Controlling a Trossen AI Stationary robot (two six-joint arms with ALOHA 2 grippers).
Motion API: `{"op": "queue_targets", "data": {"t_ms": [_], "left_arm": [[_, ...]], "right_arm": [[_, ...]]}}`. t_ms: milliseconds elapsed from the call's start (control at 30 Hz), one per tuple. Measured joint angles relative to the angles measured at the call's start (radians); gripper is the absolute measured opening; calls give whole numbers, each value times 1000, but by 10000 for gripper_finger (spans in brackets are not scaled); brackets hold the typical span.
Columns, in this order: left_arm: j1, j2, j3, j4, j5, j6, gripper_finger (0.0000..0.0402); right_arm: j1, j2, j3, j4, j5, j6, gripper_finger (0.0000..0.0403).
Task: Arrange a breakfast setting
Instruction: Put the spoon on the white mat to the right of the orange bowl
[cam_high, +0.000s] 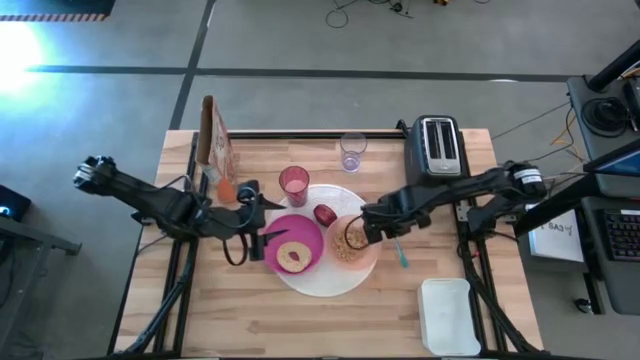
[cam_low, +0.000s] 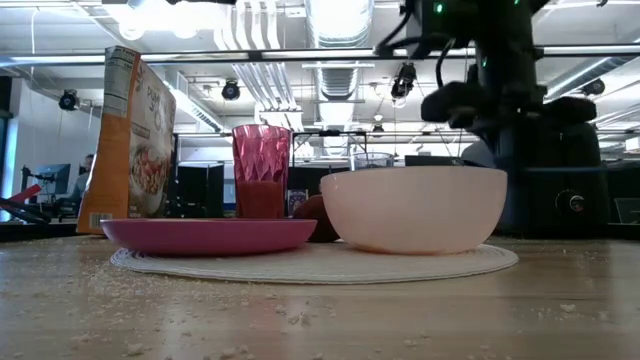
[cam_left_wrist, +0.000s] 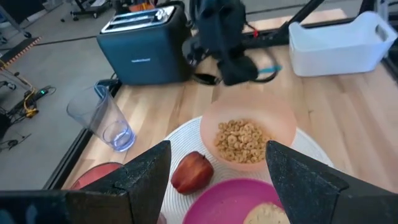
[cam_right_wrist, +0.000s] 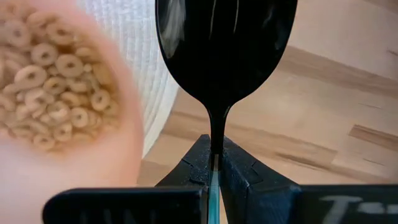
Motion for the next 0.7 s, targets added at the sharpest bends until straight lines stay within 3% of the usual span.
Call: {"op": "queue_targets", "data": {"t_ms": [367,533,700], "left_arm": [[-18,-34,0,-8,1,3,245],[-18,-34,0,-16,1,4,245],[-18,-35,0,-15,1,4,245]], "right_arm": [[-88,-16,-181,231,-47,-6,8],[-96,-16,-266,435,-100,22,8],[-96,-16,-318,496,-115,40,8]]}}
